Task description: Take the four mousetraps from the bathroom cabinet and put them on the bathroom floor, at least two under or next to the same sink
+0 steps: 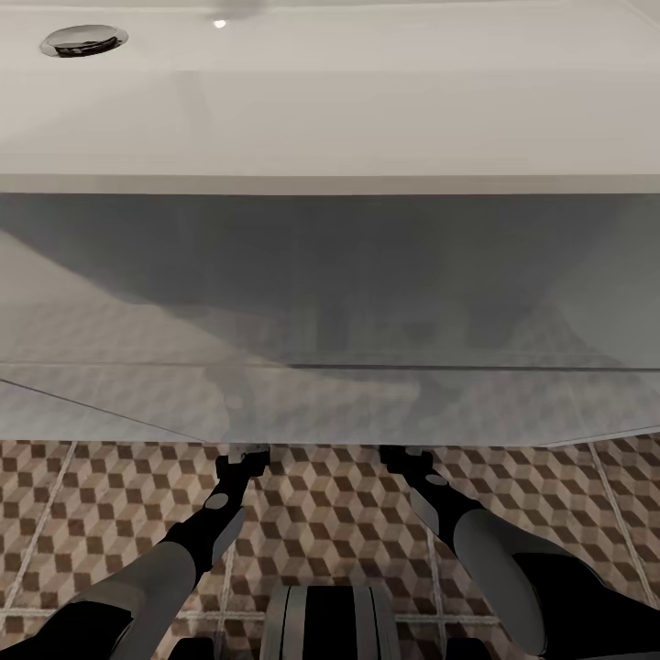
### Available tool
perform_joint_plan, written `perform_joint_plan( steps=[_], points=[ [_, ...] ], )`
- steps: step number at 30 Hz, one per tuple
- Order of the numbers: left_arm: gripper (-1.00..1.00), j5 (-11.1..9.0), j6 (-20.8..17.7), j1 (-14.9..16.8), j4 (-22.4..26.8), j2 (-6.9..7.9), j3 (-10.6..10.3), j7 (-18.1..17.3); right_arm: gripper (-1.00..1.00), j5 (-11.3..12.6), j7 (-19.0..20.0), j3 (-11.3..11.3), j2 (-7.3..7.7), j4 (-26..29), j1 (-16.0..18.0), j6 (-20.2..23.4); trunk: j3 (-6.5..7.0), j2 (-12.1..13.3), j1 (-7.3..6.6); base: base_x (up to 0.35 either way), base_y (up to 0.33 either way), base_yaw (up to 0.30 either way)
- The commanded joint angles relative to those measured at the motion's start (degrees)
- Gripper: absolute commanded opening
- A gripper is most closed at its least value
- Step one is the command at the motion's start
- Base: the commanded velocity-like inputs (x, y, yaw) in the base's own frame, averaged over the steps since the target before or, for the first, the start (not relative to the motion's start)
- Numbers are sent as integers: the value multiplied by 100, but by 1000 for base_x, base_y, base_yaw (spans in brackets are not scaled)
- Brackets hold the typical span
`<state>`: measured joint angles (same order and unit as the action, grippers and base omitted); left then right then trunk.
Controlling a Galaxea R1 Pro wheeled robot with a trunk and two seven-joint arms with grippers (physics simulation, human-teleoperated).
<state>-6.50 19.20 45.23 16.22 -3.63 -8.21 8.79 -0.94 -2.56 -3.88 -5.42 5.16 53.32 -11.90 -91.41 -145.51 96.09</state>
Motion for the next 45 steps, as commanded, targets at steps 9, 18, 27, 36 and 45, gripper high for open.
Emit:
perform_joint_plan(
  steps=[9,18,27,36,45],
  points=[
    [-100,-53,22,3,-5,3,-49,27,100,6,19,-42,-3,-6,3,-23,-3,-1,-1,0,0,0],
    [-100,-53,22,3,-5,3,-49,27,100,6,19,-42,-3,-6,3,-23,-3,-1,-1,0,0,0],
    [-100,-53,22,3,-5,3,-49,27,100,6,19,-42,-3,-6,3,-23,-3,-1,-1,0,0,0],
    [-100,-53,22,3,-5,3,-49,27,100,6,19,-42,-3,-6,3,-23,-3,-1,-1,0,0,0],
    [-100,-53,16,3,-5,3,-49,27,100,6,19,-42,-3,-6,3,-23,-3,-1,-1,0,0,0]
  ],
)
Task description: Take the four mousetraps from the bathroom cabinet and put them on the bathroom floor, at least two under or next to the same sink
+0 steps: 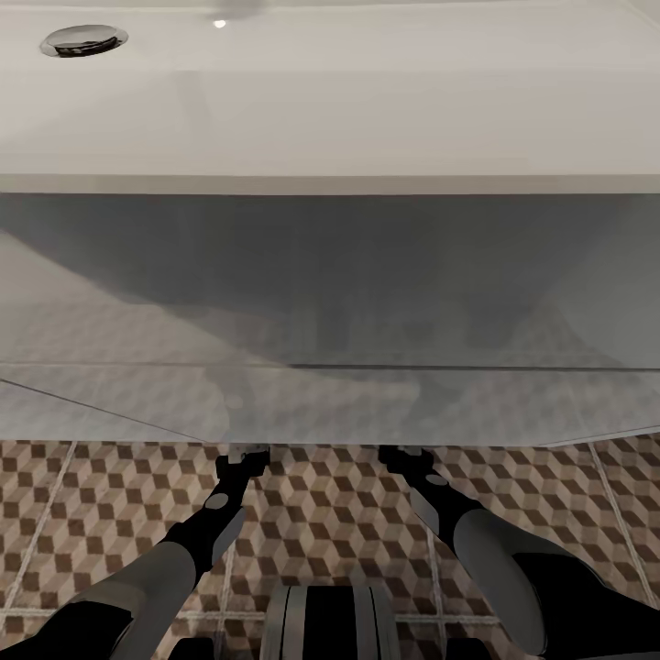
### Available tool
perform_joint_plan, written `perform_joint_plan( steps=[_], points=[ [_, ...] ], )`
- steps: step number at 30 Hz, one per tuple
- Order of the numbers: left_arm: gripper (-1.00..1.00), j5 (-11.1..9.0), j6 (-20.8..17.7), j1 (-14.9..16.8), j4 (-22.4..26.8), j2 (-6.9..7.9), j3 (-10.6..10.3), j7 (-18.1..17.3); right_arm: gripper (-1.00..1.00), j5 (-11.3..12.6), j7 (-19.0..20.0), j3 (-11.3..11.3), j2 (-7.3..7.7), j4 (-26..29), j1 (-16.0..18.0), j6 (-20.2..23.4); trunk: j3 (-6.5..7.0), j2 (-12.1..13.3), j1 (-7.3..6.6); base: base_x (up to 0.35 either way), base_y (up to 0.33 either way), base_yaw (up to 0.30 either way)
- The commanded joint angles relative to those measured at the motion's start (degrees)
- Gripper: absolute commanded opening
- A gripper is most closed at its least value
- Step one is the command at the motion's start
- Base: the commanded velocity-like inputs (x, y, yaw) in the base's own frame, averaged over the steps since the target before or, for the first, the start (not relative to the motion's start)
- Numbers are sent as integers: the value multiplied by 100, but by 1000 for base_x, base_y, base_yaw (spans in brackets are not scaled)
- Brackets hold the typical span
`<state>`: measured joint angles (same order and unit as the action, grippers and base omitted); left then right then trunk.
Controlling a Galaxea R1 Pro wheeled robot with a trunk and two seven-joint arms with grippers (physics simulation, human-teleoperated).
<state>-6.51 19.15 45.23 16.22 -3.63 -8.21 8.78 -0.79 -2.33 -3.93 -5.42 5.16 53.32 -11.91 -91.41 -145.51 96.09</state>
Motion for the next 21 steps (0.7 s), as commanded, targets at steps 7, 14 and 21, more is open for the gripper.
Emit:
perform_joint_plan(
  steps=[7,14,21],
  points=[
    [-100,-59,-8,3,-36,3,-47,27,100,-8,-5,-38,-3,-6,3,-22,-3,-1,-1,0,0,0],
    [-100,-83,-32,3,-149,7,-41,27,100,-8,-5,-38,-3,-6,3,-22,-3,-1,-1,0,0,0],
    [-100,-122,-63,3,-319,11,-33,27,100,-13,-5,-38,-3,-6,3,-22,-3,-1,-1,0,0,0]
  ],
)
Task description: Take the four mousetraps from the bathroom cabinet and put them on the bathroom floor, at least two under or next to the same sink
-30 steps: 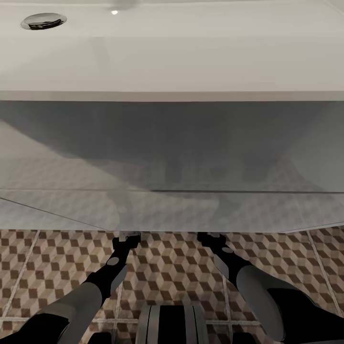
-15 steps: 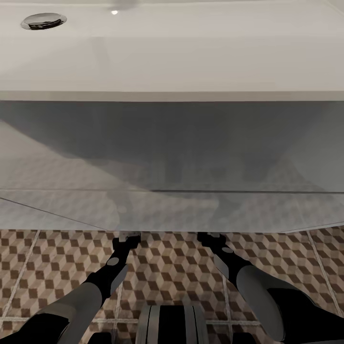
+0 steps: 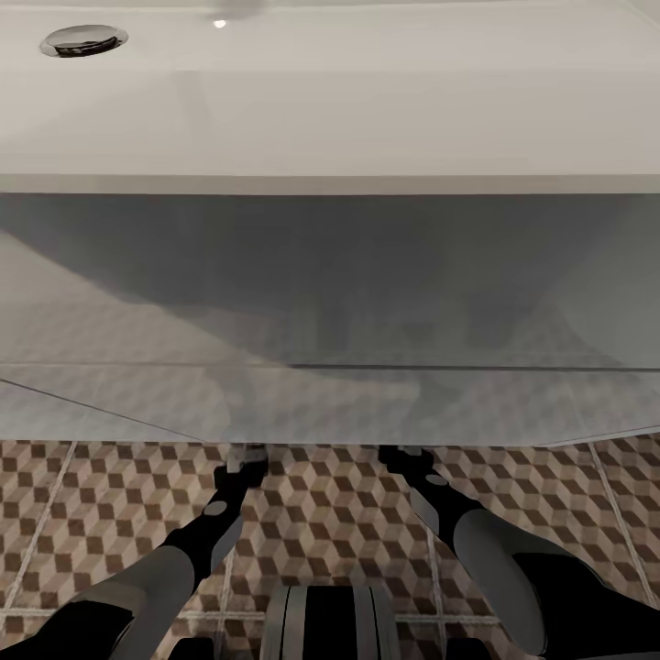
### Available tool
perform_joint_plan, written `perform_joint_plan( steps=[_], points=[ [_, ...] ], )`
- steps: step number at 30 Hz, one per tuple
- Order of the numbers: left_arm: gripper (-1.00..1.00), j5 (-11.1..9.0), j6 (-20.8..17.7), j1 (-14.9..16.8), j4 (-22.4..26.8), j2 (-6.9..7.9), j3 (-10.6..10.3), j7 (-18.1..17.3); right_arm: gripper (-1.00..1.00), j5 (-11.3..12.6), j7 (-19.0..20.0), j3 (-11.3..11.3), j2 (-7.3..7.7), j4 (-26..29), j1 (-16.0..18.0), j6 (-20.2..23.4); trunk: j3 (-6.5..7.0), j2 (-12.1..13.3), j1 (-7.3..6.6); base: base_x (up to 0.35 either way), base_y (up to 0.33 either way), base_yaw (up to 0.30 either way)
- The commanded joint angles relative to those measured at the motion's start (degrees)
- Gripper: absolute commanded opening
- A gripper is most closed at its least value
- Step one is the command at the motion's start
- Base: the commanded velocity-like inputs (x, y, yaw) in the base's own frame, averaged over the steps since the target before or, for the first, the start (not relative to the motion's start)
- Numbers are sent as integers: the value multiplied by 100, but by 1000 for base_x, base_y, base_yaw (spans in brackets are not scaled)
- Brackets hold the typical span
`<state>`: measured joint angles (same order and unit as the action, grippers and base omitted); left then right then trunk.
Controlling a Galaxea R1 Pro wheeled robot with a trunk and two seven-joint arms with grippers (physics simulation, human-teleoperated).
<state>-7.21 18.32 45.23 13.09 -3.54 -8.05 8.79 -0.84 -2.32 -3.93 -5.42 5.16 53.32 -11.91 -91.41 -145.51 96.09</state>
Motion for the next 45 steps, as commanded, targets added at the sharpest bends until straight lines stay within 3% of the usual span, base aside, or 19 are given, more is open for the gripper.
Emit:
perform_joint_plan(
  steps=[1,15,45],
  points=[
    [-100,-53,6,3,-26,2,-50,26,100,-8,-5,-38,-3,-6,3,-22,-3,-1,-1,0,0,0],
    [-100,-61,-245,0,-112,141,-40,26,100,-9,-5,-29,-3,-6,3,-22,-3,-1,-1,0,0,0],
    [-100,-61,-273,3,-114,117,-34,-9,100,-13,-5,-29,1,-6,0,-22,-3,-1,-1,0,0,0]
  ],
)
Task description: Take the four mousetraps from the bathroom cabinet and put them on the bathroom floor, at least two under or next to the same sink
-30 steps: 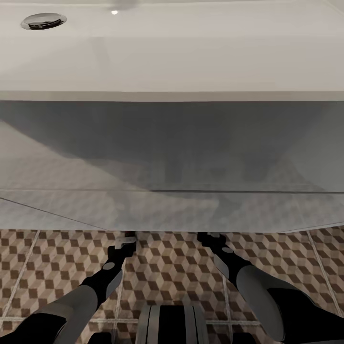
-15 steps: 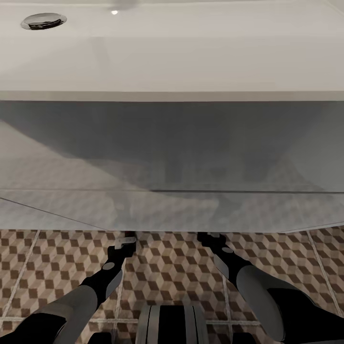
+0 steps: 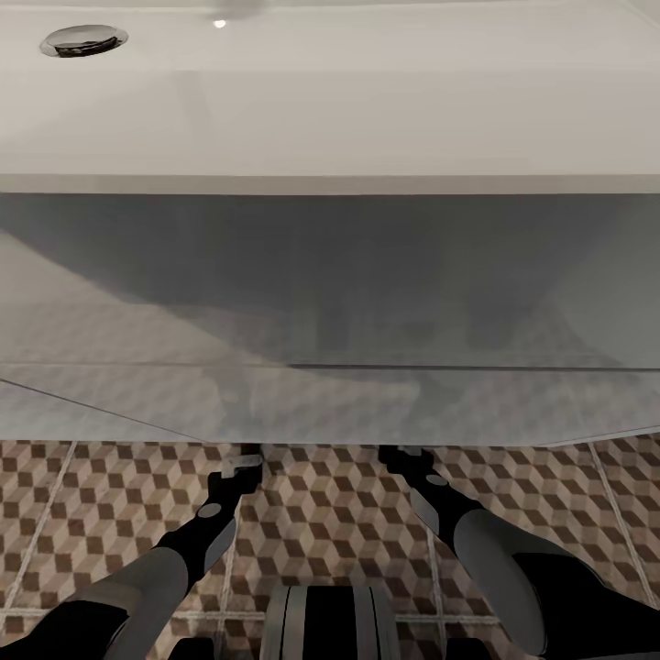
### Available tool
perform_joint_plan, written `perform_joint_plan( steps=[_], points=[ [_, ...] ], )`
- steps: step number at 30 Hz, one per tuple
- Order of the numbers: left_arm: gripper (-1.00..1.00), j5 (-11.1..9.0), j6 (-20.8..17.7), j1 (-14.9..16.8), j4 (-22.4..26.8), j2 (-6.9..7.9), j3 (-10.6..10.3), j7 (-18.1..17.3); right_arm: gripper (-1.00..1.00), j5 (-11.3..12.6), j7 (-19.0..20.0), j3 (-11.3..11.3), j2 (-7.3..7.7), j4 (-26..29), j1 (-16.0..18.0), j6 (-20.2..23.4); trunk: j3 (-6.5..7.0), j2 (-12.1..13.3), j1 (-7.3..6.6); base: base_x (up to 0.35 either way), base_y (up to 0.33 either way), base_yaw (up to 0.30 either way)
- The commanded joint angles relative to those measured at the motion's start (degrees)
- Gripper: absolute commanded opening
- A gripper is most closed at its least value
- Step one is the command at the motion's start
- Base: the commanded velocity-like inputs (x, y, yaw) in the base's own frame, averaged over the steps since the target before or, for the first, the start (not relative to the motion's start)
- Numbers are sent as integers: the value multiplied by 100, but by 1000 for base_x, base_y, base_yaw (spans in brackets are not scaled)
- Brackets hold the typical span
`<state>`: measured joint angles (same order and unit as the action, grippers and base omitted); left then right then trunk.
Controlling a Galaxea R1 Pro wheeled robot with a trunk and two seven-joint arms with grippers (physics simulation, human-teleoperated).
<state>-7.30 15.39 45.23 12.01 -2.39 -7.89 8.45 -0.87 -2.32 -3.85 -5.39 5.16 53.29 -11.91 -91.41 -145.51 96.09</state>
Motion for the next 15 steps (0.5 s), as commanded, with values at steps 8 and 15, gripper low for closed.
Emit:
perform_joint_plan(
  steps=[8,15],
  points=[
    [-100,-45,57,3,1,-5,-53,25,100,-9,-5,-37,-5,-6,0,-22,-3,-1,-1,0,0,0],
    [-100,-40,143,3,3,-11,-57,25,100,-8,-5,-37,-5,-6,0,-22,-3,-1,-1,0,0,0]
  ],
)
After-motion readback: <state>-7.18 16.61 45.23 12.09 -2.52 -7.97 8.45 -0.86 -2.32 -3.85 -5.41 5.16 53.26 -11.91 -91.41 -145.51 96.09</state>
